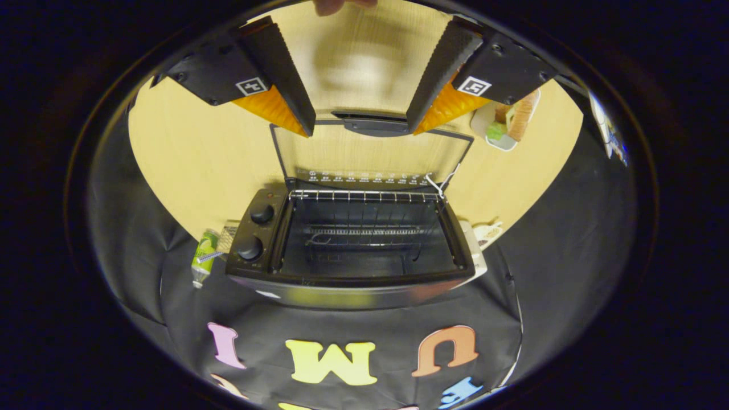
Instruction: Open the toaster oven, put the food inside, and close the toaster oven door.
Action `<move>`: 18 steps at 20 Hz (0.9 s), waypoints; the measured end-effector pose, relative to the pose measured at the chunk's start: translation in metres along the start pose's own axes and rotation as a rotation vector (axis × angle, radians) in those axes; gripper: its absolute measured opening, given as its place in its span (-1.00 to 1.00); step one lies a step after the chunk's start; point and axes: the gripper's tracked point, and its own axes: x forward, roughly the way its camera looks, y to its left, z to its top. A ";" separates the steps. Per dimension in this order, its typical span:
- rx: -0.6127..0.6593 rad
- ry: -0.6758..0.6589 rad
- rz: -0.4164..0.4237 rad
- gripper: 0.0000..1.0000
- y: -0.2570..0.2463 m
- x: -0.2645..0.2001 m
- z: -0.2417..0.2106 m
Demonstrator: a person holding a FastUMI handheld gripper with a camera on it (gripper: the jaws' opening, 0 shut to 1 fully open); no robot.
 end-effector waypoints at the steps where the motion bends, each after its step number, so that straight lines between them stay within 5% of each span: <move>1: -0.006 -0.005 0.013 1.00 -0.002 -0.008 0.006; 12: 0.092 0.151 0.380 1.00 0.027 -0.088 0.027; 18: 0.420 0.409 0.629 1.00 0.089 -0.093 0.004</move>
